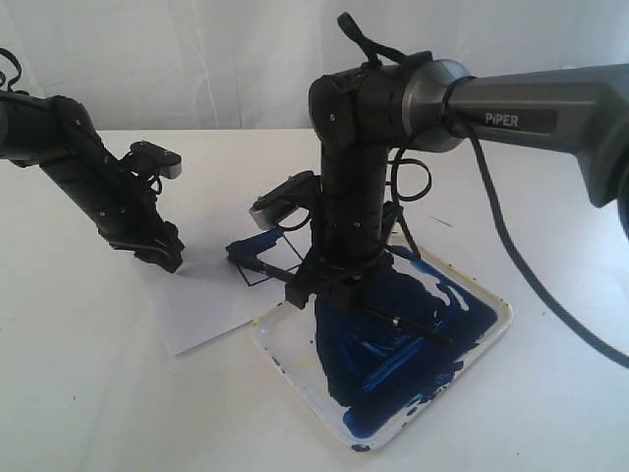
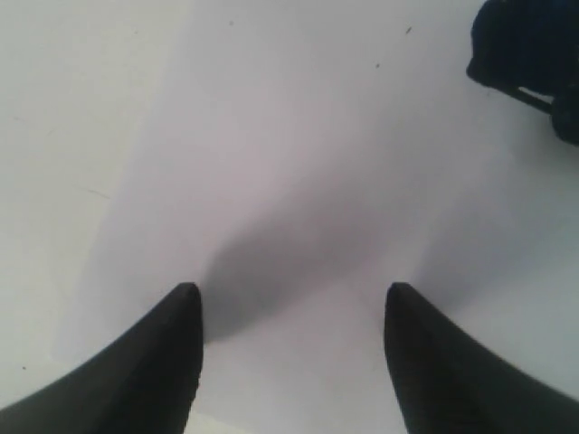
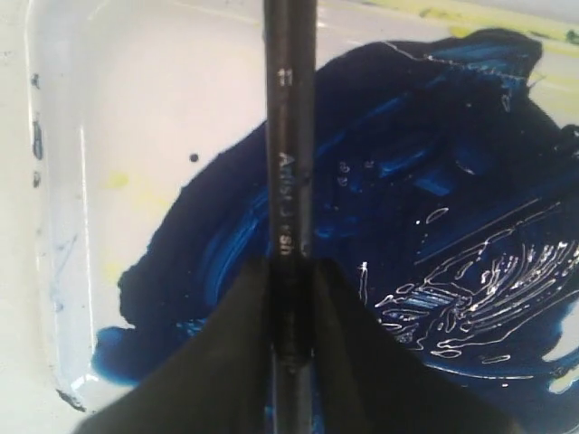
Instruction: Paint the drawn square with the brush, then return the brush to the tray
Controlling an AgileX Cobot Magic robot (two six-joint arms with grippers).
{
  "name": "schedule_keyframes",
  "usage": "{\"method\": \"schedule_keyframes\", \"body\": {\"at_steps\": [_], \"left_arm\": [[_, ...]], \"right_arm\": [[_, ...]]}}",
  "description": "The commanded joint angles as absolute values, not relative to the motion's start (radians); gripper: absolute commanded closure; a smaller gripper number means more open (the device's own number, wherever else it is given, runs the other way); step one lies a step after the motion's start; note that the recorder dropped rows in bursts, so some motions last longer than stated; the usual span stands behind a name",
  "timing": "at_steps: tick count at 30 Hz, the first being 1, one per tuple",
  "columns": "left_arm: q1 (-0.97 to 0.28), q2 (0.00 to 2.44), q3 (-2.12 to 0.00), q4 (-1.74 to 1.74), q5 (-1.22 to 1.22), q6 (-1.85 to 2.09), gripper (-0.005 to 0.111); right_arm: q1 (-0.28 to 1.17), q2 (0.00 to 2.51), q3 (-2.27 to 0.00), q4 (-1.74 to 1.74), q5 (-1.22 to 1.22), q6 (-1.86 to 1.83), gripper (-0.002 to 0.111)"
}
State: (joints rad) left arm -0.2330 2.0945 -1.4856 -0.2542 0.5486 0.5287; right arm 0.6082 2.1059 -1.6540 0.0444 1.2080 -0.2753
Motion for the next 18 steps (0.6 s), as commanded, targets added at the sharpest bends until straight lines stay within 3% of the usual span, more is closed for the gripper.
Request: {"method": "schedule_keyframes", "body": {"at_steps": [1,18], "left_arm": [[-0.232,2.105,-1.478,-0.262,0.6,0.509,0.044],[-0.232,2.105,-1.478,-0.262,0.6,0.509,0.044]], "right_arm": [[0.609,2.106,-1.651,0.026,1.175,-0.245,0.108],[0.609,2.142,-1.651,0.023,1.179,-0.235,0.108]]}}
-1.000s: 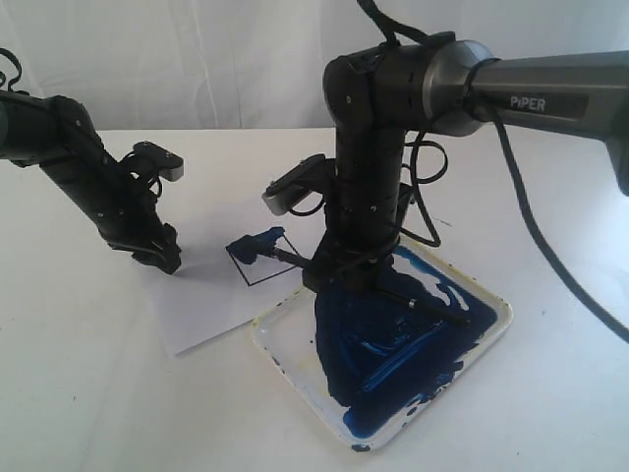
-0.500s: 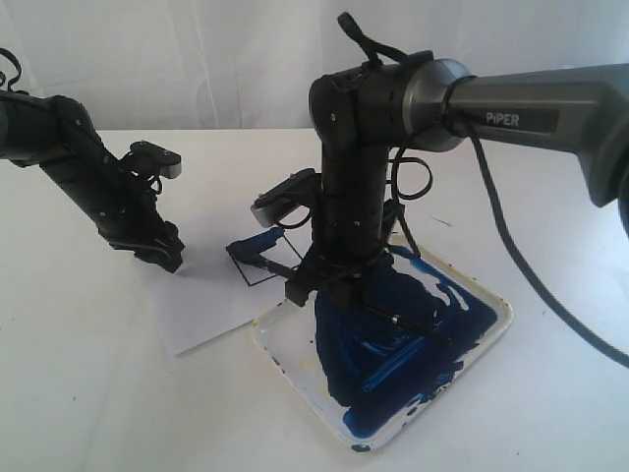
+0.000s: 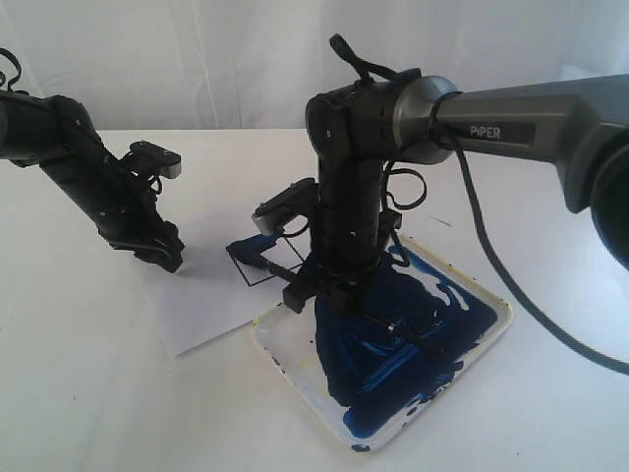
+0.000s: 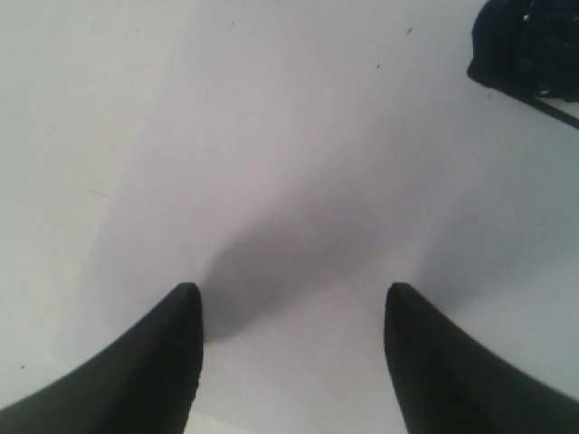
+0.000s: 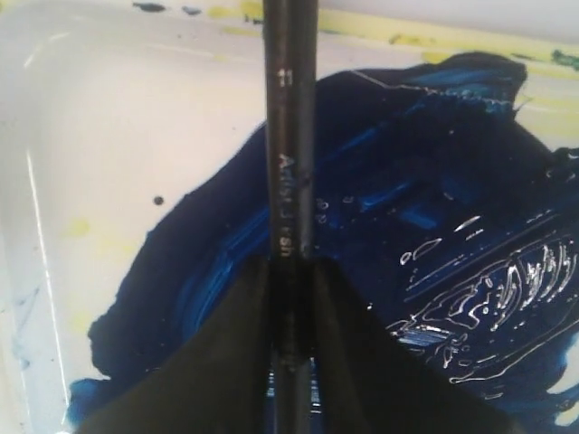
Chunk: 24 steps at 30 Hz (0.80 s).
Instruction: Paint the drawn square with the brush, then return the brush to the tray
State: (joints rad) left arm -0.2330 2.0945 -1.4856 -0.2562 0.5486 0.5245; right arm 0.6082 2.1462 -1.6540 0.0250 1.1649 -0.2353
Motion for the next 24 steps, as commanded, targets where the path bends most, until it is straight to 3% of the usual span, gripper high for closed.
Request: {"method": "schedule_keyframes", "body": {"at_steps": [1,24], "left_arm": [[-0.232,2.105,-1.478,-0.262,0.6,0.509,0.044],[-0.232,2.105,-1.478,-0.262,0.559,0.302,0.044]], "right_arm": [[0.609,2.142,-1.651,0.023,1.186,-0.241,0.108],[0.609,2.099,-1.651,0.008,1.221,-0.29,0.108]]}}
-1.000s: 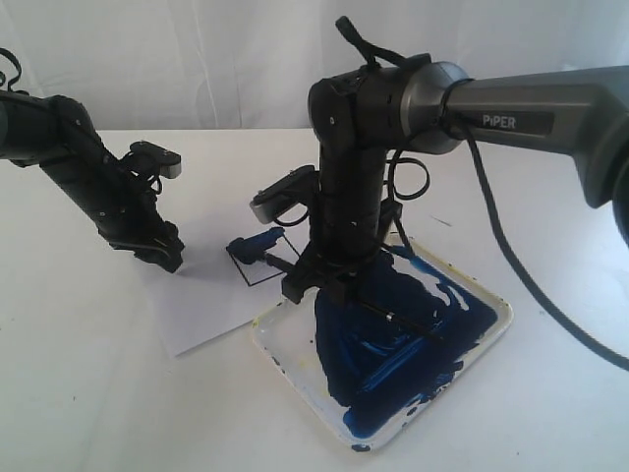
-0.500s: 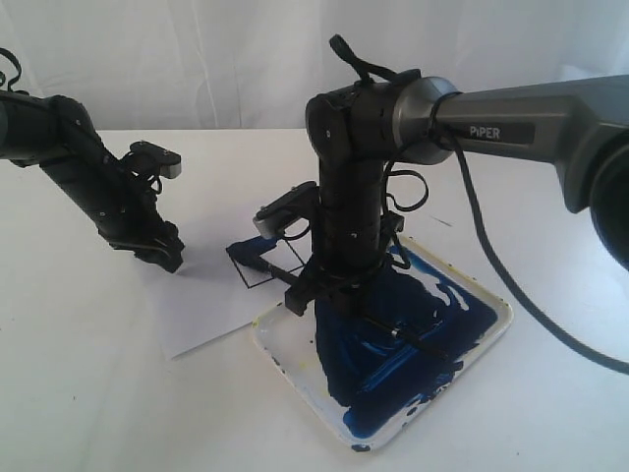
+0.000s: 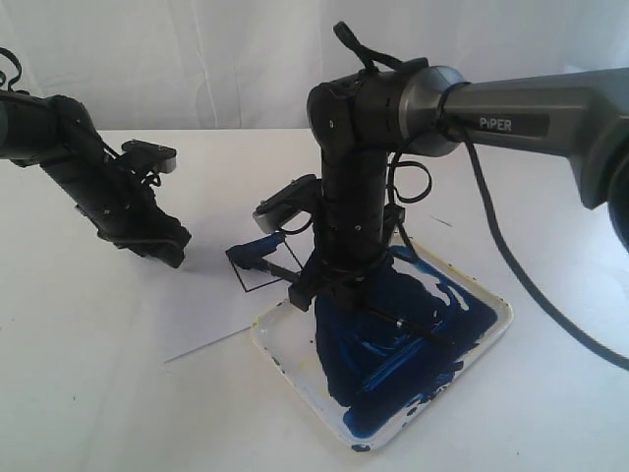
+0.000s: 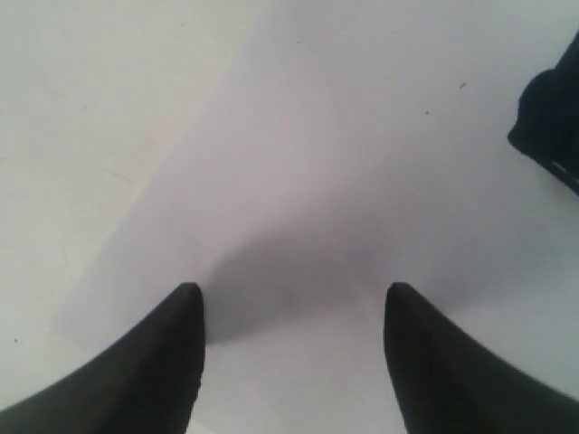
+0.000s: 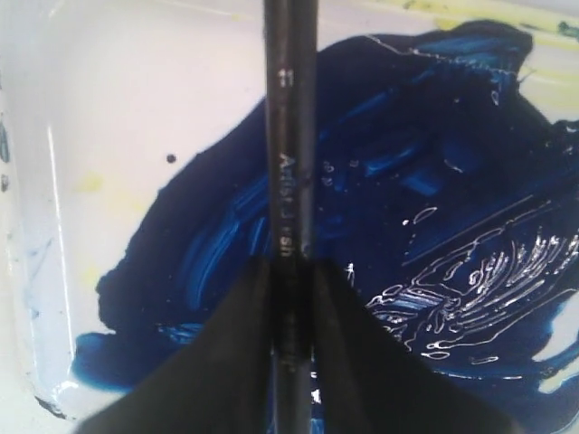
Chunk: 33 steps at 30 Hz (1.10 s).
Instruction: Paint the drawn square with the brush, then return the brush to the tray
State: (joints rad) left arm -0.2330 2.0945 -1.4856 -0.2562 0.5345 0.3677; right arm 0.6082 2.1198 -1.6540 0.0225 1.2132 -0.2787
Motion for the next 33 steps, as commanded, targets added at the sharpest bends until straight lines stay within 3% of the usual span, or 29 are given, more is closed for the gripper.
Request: {"method": "schedule_keyframes", "body": {"at_steps": [1,33], "left_arm": [[-0.232,2.105,-1.478,-0.262,0.552,0.293,0.044],[-0.232,2.105,-1.478,-0.26,0.461,0.0,0.044]], "right_arm": [[0.609,2.099,-1.651,0.008,1.221,-0.29,0.108],[0.609,2.098,-1.651,-0.108,1.221,-0.236,0.108]]}}
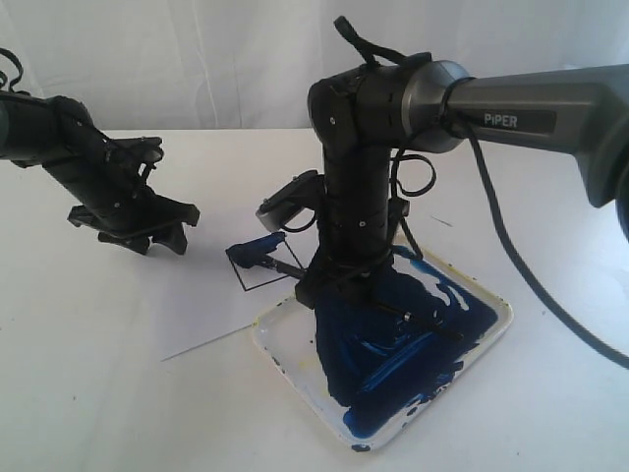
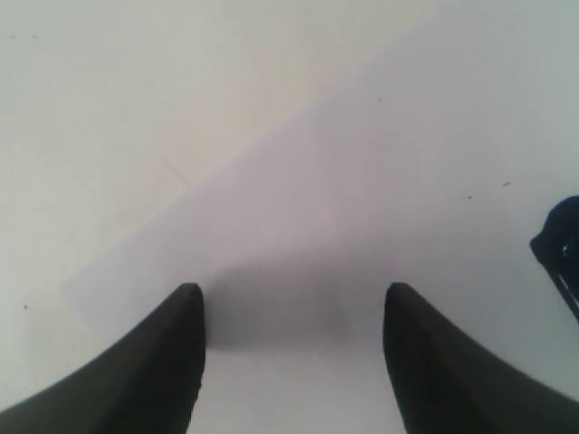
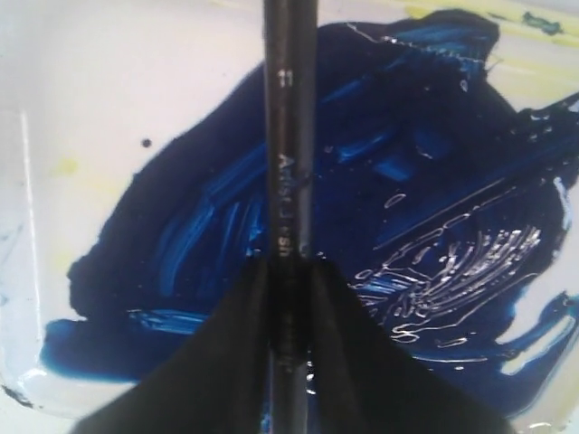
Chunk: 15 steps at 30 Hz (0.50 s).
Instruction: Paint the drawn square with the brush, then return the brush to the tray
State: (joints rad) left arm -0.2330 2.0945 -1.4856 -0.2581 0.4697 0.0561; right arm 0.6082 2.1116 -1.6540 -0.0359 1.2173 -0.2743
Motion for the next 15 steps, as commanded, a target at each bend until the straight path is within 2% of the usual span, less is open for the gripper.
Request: {"method": "schedule_keyframes", "body": {"at_steps": [1,15], "left_arm": [[-0.232,2.105,-1.478,-0.26,0.453,0.0,0.044],[-0.232,2.1,-1.48,-0.26,0.396,0.0,0.044]], "right_arm": [[0.609,2.098,-1.651,-0.131,1.221,-0.222,0.108],[0.607,2.085,-1.653,-0.169,1.221,-0.253,0.108]]}}
